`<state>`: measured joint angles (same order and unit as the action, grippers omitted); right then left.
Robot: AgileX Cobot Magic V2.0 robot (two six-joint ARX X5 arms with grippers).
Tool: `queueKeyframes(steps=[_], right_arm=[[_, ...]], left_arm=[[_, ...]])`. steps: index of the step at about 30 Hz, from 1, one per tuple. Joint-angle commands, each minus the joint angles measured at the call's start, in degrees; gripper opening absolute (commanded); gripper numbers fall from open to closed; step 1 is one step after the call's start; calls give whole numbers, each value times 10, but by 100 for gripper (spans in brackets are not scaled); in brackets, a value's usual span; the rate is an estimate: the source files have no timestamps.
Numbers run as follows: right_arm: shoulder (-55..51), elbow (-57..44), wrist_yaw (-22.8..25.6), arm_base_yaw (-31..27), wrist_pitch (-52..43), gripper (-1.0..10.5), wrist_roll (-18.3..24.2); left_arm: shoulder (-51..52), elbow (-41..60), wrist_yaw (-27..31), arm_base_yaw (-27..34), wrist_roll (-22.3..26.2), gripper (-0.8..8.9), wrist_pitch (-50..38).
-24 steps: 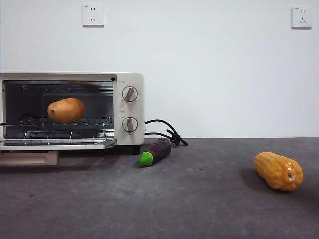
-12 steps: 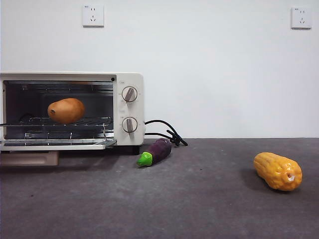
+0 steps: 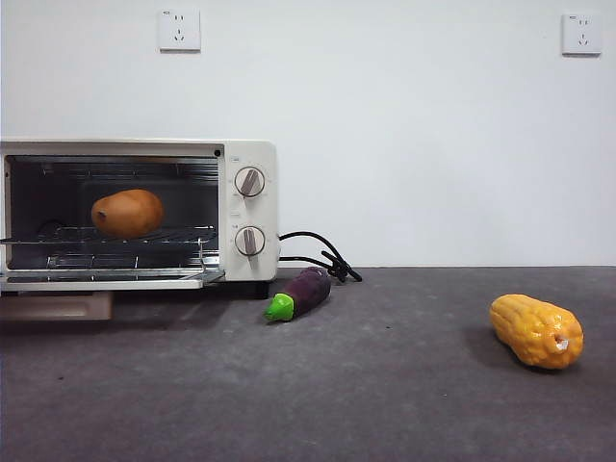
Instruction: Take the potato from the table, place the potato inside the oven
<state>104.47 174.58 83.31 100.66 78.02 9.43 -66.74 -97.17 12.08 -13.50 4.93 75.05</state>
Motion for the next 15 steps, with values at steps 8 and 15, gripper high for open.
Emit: queueKeyframes(steps=[8,15], right_arm=[[-45,-17,101,71,12,-8,26],[-91,-17,101,123,12,-7,21]], left_arm=[[-85,2,-169,139,0,-6,-79],[-135,51,-319,272,0,-6,-131]])
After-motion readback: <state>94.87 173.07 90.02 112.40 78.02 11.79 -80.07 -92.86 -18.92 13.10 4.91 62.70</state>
